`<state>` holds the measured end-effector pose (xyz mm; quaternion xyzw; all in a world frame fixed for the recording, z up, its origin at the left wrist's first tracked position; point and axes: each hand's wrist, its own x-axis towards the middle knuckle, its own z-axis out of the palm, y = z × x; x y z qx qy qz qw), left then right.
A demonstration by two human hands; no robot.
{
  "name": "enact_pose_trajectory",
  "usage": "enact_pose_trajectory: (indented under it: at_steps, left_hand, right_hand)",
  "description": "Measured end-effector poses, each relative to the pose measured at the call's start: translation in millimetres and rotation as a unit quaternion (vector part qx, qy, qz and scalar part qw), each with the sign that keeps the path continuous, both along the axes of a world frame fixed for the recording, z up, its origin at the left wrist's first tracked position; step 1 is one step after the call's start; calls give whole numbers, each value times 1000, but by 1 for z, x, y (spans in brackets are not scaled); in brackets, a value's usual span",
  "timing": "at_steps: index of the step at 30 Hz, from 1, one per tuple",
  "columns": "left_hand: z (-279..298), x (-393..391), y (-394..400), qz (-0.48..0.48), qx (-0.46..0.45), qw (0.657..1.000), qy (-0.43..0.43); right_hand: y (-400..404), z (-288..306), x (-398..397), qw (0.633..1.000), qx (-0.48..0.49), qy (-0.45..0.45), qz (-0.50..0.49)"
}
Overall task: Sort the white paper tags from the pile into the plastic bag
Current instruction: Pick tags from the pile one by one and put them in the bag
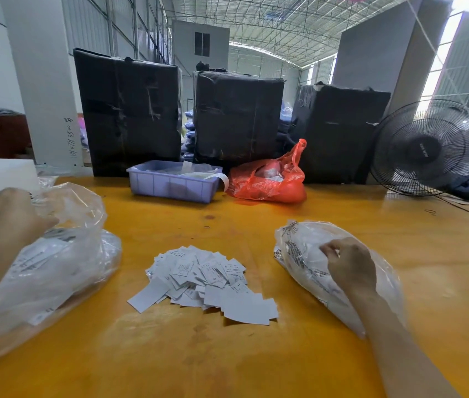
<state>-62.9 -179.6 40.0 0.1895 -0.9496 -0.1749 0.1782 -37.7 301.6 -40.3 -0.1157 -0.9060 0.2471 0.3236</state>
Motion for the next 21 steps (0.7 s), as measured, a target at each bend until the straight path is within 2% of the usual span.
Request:
enact_pose_trajectory:
  at_steps: [2, 4, 6, 8, 11, 13, 15, 18, 21]
  left_hand:
    - [8, 10, 21, 8, -24, 998, 50]
    - [12, 20, 49, -50, -30, 991, 120]
    - [15, 34, 87, -162, 37, 972, 165]
    - [17, 49, 126, -284, 140, 936, 152]
    - [6, 58, 166, -406, 286, 868, 3]
    - [-9, 60, 182, -438, 362, 817, -99]
    - [-24, 58, 190, -430, 416, 791, -130]
    - [-39, 49, 189, -397, 408, 815, -109]
    - [-45, 44, 181, -396, 364, 837, -100]
  right_hand:
    - [-4, 11, 2, 994, -57, 94, 11]
    - [-17, 24, 8, 966, -194, 152, 70]
    - [-42, 36, 17, 900, -372, 134, 185]
    - [-69, 39, 25, 836, -463, 62, 288]
    - [-104, 36, 33, 810, -447, -46, 378]
    - [-118, 32, 35, 795, -429, -96, 417]
    - [-122, 30, 38, 797, -378, -141, 450]
    - [-122, 29, 41, 820, -264, -192, 471]
    - [-120, 29, 38, 853, -236, -185, 428]
